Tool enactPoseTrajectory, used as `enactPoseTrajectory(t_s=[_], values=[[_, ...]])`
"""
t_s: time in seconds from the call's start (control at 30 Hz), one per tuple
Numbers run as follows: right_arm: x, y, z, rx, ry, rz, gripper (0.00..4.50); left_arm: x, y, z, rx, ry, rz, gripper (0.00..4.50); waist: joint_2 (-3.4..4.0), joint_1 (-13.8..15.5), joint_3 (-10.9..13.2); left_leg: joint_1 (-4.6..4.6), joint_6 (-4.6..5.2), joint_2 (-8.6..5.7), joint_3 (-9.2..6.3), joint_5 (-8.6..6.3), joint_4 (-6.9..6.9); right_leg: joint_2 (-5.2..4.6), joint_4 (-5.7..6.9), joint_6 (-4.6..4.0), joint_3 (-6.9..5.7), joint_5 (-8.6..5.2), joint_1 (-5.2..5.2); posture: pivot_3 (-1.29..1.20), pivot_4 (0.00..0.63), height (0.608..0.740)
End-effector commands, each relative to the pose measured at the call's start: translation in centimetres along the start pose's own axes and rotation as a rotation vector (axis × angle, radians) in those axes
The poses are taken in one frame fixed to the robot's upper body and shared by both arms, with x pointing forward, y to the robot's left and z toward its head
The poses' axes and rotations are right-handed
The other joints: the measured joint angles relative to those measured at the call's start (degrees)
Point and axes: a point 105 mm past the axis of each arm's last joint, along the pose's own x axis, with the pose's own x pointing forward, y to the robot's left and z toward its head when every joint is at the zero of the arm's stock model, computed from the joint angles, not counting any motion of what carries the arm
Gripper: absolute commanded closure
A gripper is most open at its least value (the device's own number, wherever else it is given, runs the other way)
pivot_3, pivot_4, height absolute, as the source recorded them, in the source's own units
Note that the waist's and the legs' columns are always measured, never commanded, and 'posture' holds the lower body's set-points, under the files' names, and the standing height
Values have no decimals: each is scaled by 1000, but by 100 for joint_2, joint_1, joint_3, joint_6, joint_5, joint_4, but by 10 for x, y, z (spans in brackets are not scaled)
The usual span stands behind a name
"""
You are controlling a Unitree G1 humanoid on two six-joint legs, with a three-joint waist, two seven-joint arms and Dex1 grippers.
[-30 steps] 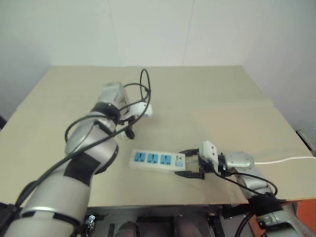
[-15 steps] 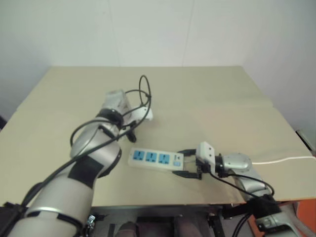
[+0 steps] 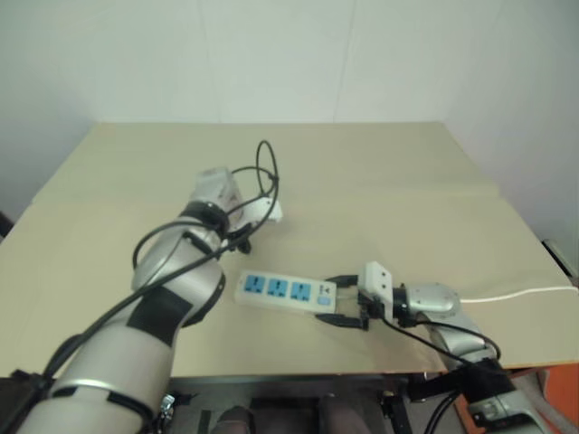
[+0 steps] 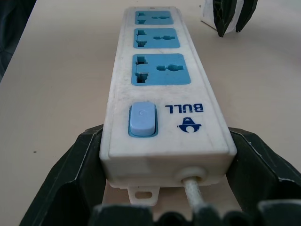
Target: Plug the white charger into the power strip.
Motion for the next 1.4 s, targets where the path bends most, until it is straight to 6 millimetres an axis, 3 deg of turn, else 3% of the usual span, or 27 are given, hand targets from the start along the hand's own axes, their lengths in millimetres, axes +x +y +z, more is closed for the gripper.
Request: enactPoseTrajectory(t_s=[0.03,0.13,0.23,0.33,0.43,0.57,0.73,0.83,0.93,1.07,1.4], values=[[1,1,7,-31,-9,2,1082,-15,9,14,19,-88,43,3484,0,0,0,-1,0,0,0,0,0,0,0,0,0,0,0,0,150,740],[0,1,8,-31,-10,2,1082,-29,13,31,16,-213,57,3484,0,1,0,-4,0,0,0,0,0,0,-4,0,0,0,-3,0,150,740],[-1,3,10,-38,-19,5,1082,-70,25,62,-10,-529,101,3484,0,1,0,-17,0,1,-1,0,2,-1,-5,0,-2,0,-14,0,150,740],[-2,3,14,-38,-38,5,1082,-107,28,77,-91,-817,62,3484,0,2,0,-27,0,2,-4,0,5,-3,-4,0,-5,0,-21,0,150,740],[0,3,15,-45,-50,17,1082,-142,21,79,-69,-1172,-45,3484,1,-18,0,-22,0,1,-1,-1,4,-5,-4,0,-3,0,-20,0,150,740],[9,2,16,-55,-52,39,1082,-161,-14,59,28,-1450,-291,3484,6,-40,-3,2,0,7,7,-1,1,-3,16,0,1,-1,-11,0,150,740],[24,-2,18,-58,-71,77,1082,-135,-53,40,-64,-1546,-451,3484,6,-40,-3,9,0,14,3,-1,5,-1,20,-3,4,1,-8,0,150,740],[27,-6,16,-55,-67,110,1082,-124,-67,36,-101,-1564,-497,3484,6,-5,-3,4,0,12,-2,-1,9,-2,18,-5,1,2,-10,0,150,740],[27,-8,15,-45,-63,158,1082,-118,-81,30,-70,-1590,-546,3484,6,5,-4,5,0,8,-1,-1,11,-9,15,-6,1,2,-6,0,150,740],[28,-10,11,-66,-40,188,1082,-93,-96,23,-10,-1535,-550,3484,6,1,-4,13,0,8,1,-1,7,-10,14,-6,0,2,-2,0,150,740],[33,-5,18,-77,-81,172,1082,-62,-104,20,50,-1477,-526,3484,7,-7,-5,21,0,9,4,-1,6,-8,15,-7,2,3,2,0,150,740]])
